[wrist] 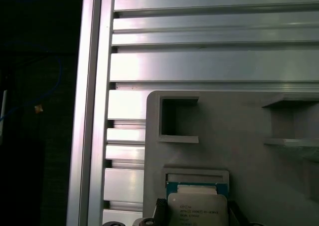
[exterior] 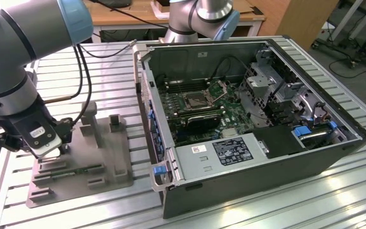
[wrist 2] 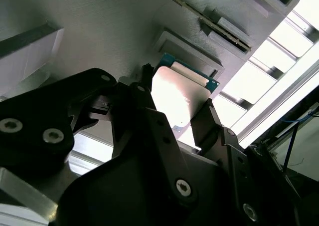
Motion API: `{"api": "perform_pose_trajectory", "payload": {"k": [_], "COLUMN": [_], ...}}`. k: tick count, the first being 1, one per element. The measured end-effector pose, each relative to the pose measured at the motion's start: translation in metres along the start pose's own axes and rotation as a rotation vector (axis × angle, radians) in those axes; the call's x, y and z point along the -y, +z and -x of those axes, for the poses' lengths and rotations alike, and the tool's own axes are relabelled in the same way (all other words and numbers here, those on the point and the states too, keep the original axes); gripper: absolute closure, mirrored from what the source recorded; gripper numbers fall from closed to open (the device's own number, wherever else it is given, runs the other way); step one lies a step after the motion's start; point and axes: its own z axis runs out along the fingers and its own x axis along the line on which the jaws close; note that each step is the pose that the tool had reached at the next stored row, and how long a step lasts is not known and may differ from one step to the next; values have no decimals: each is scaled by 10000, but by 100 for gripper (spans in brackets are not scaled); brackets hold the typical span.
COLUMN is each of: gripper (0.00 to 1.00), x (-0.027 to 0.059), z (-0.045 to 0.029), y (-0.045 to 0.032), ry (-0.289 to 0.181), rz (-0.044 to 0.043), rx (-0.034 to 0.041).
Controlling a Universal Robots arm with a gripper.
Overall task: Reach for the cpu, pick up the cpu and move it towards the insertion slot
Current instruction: 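Pick up the cpu and move it towards the insertion slot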
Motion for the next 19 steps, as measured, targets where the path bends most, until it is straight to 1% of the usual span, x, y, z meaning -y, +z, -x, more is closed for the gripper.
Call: {"api": "perform_pose_trajectory", "payload": {"k": [19], "gripper": [45], "x": [-3], "z": [0], "y": [-46], "ry": [0], "rz": [0], "rx": [0]}}
